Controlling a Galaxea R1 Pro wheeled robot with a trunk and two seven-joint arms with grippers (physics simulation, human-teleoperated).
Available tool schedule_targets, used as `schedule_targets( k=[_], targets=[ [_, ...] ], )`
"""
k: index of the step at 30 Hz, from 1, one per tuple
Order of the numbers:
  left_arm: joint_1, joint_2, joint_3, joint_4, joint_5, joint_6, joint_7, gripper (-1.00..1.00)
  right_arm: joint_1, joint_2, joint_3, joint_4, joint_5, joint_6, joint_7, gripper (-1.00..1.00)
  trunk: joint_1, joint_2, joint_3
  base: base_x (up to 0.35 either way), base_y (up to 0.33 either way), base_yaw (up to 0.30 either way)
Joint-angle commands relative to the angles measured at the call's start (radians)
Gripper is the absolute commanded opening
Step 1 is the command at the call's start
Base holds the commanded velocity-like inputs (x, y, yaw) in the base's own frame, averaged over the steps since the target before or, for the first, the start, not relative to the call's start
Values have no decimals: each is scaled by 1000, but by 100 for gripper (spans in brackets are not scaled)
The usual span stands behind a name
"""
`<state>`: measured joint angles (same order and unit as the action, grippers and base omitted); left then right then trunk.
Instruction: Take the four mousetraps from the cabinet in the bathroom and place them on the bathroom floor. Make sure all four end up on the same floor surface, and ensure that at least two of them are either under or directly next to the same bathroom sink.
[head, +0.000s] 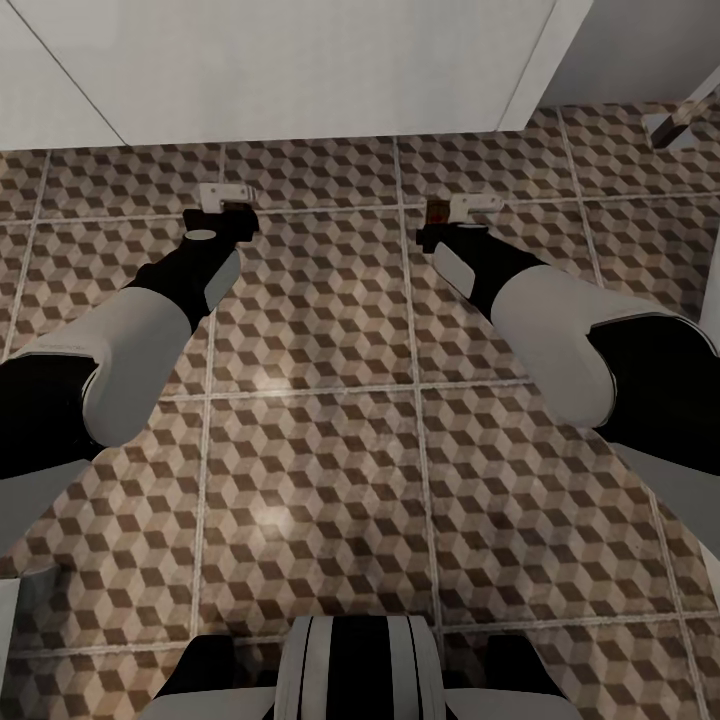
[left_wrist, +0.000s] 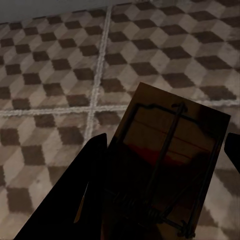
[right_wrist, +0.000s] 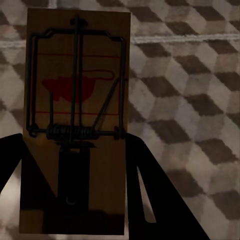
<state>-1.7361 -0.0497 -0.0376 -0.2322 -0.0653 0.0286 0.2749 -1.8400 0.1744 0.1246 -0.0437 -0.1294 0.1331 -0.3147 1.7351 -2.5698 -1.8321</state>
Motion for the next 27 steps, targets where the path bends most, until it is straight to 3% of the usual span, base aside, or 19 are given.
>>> schedule_targets(
  k=[1, 27],
  targets=[
    [0, 0, -4, 0, -7, 3, 5, -100, 0, 0, 9, -3, -13, 5, -5, -100, 0, 0, 0, 6, 0, 0],
    [7, 0, -1, -4, -1, -41, 5, -100, 0, 0, 9, 0, -13, 12, -6, -100, 0, 0, 0, 48, 0, 0]
  ],
)
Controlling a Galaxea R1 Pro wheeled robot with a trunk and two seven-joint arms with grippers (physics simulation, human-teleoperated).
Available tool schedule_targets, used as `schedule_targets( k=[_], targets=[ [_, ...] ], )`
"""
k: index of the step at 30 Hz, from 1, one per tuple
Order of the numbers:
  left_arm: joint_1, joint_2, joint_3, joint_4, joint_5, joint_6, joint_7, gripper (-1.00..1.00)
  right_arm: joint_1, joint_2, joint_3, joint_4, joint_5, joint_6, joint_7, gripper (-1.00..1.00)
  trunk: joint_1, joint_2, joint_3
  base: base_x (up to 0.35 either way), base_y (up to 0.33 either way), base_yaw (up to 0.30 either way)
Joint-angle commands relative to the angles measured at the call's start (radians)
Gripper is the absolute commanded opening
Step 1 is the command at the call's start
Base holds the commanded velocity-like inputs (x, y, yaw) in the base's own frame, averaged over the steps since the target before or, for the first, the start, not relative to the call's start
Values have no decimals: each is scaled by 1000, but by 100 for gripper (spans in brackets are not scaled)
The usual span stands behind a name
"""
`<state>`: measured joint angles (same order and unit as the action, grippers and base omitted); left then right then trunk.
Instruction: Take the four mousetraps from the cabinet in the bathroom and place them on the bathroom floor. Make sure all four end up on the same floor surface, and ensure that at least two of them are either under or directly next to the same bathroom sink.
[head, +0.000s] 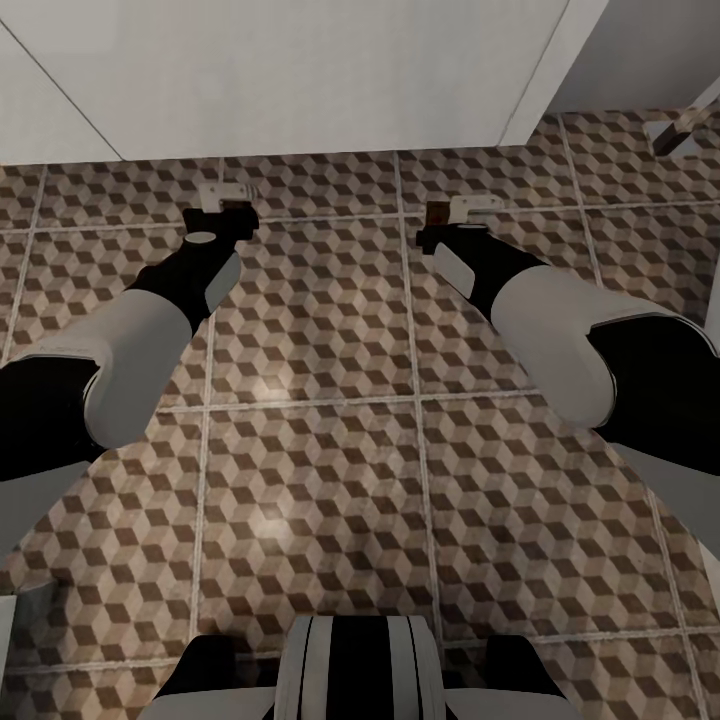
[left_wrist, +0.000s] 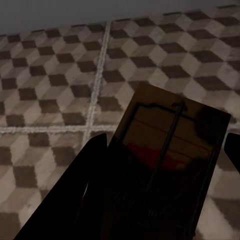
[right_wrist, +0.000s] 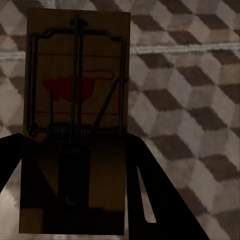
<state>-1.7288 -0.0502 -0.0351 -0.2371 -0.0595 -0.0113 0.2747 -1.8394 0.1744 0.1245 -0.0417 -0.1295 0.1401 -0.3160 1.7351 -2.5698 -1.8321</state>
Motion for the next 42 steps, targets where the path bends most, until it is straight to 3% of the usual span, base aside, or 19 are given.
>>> schedule_targets(
  k=[1, 42],
  targets=[
    [0, 0, -3, 2, -7, -2, 6, -100, 0, 0, 9, -2, -13, 6, -5, -100, 0, 0, 0, 6, 0, 0],
    [0, 0, 1, 46, -10, 12, 6, -100, 0, 0, 10, -2, -13, 10, -5, -100, 0, 0, 0, 0, 0, 0]
  ],
)
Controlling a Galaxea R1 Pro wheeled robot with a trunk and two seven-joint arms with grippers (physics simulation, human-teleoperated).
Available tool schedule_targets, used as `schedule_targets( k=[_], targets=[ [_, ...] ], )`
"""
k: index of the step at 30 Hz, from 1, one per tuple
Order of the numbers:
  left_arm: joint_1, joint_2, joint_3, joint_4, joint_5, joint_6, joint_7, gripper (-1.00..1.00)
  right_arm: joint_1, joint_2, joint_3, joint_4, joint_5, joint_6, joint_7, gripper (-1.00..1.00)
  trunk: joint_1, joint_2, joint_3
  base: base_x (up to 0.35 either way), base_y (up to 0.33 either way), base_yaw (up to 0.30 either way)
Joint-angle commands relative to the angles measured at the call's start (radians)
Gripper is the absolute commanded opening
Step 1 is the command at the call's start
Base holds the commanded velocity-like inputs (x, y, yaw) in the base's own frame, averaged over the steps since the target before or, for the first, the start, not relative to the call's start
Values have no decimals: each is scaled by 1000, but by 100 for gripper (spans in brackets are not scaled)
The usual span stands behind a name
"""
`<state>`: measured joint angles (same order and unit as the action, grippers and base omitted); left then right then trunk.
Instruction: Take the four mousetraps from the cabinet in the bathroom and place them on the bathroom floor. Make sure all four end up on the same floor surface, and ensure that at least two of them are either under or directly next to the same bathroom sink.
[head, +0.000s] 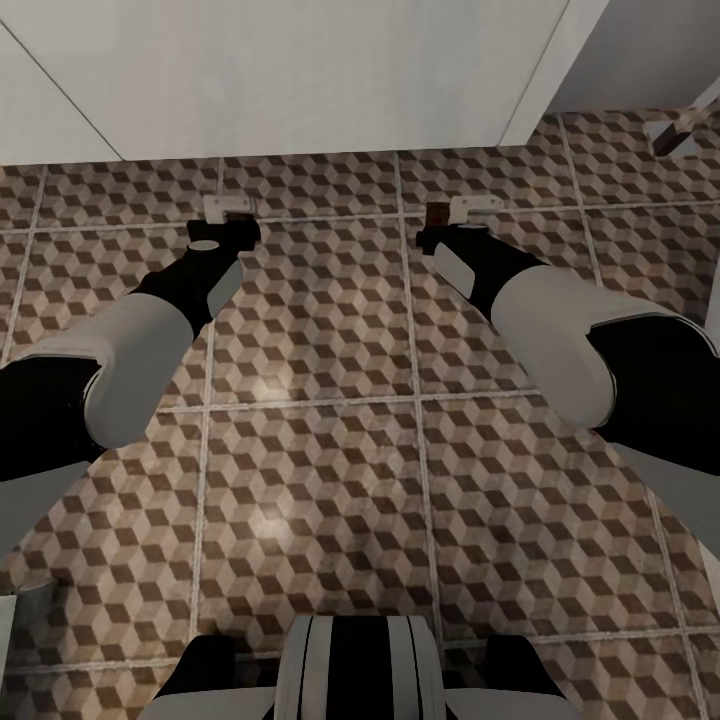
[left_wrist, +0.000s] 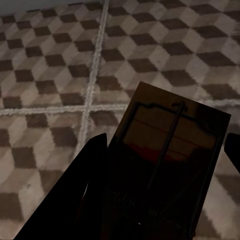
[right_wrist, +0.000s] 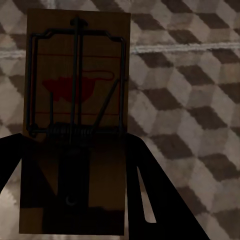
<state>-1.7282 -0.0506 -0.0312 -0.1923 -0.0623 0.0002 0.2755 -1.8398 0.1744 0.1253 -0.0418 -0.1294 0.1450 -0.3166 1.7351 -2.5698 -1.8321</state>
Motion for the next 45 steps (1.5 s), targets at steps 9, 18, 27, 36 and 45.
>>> schedule_targets(
  k=[9, 18, 27, 36, 45],
  targets=[
    [1, 0, -3, 3, -8, 1, 5, -100, 0, 0, 9, -3, -13, 5, -4, -100, 0, 0, 0, 0, 0, 0],
    [4, 0, -3, 14, -8, 0, 5, -100, 0, 0, 10, -5, -13, 5, -5, -100, 0, 0, 0, 0, 0, 0],
    [5, 0, -3, 16, -8, 0, 5, -100, 0, 0, 10, -7, -13, 6, -5, -100, 0, 0, 0, 0, 0, 0],
    [6, 0, -3, 17, -8, 0, 5, -100, 0, 0, 10, -7, -13, 6, -4, -100, 0, 0, 0, 74, 0, 0],
    [6, -1, -3, 16, -7, -5, 5, -100, 0, 0, 10, -7, -13, 6, -4, -100, 0, 0, 0, 71, 0, 0]
  ],
)
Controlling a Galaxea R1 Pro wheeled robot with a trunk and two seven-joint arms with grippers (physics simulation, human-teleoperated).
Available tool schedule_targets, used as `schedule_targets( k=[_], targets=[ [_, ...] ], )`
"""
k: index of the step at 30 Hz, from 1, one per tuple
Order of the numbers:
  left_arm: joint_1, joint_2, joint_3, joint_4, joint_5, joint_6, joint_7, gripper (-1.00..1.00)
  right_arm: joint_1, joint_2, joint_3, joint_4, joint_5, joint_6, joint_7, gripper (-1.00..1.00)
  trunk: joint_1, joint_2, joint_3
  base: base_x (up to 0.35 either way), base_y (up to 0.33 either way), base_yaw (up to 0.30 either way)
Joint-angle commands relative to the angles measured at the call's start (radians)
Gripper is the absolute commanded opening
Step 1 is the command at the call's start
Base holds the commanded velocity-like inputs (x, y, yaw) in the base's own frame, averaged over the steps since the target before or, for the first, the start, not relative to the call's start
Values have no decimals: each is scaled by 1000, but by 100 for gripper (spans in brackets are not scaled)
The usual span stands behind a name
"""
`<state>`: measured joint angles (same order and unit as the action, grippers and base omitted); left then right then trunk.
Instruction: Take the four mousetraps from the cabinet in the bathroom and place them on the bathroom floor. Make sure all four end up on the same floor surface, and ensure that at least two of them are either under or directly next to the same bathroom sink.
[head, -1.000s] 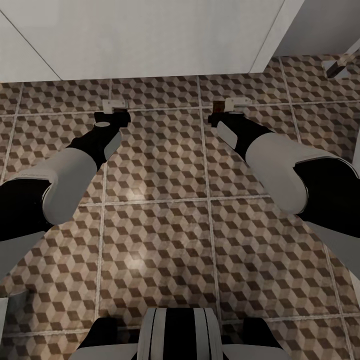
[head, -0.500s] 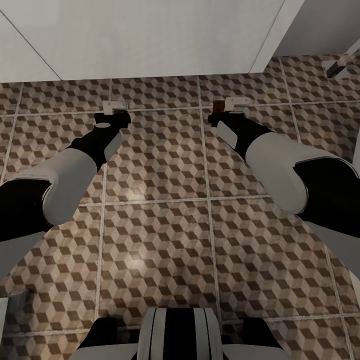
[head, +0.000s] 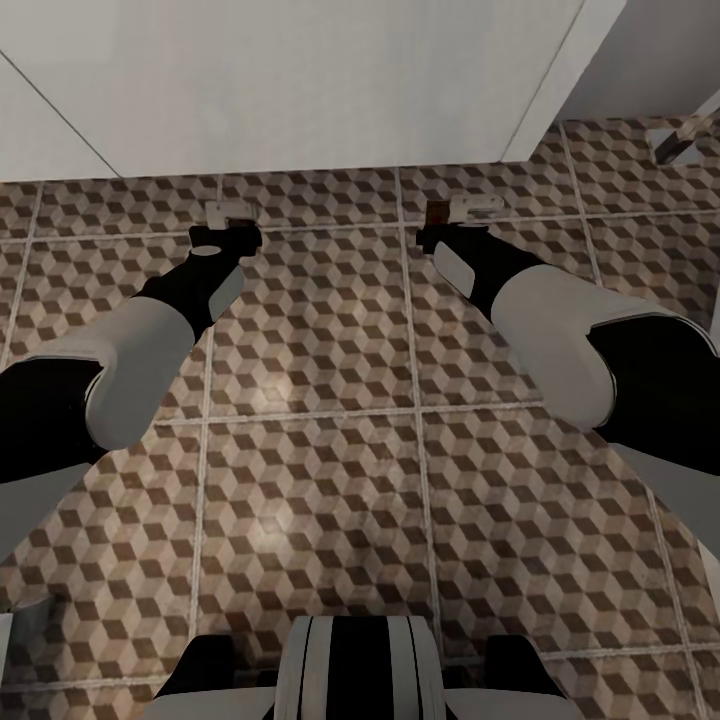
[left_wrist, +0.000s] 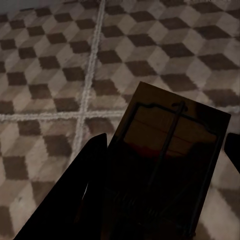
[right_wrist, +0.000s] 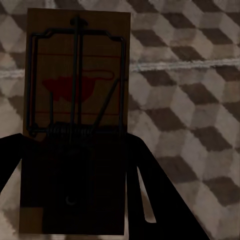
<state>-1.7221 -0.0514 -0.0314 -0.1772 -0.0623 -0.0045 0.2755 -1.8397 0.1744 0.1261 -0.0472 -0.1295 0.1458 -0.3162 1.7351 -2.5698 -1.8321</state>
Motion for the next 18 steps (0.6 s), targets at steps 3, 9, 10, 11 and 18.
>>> schedule_targets(
  k=[3, 9, 10, 11, 18],
  targets=[
    [-1, 0, -3, 1, -7, -1, 5, -100, 0, 0, 9, -1, -13, 5, -5, -100, 0, 0, 0, 16, 0, 0],
    [8, -1, -3, 1, -6, -5, 5, -100, 0, 0, 9, -1, -13, 5, -4, -100, 0, 0, 0, -26, 0, 0],
    [10, -1, -3, 1, -6, -6, 5, -100, 0, 0, 9, 0, -13, 5, -4, -100, 0, 0, 0, -23, 0, 0],
    [11, -1, -3, 1, -6, -6, 5, -100, 0, 0, 9, 0, -13, 5, -4, -100, 0, 0, 0, -18, 0, 0],
    [15, -1, -2, 1, -5, -6, 5, -100, 0, 0, 9, 0, -13, 5, -4, -100, 0, 0, 0, -8, 0, 0]
  ],
)
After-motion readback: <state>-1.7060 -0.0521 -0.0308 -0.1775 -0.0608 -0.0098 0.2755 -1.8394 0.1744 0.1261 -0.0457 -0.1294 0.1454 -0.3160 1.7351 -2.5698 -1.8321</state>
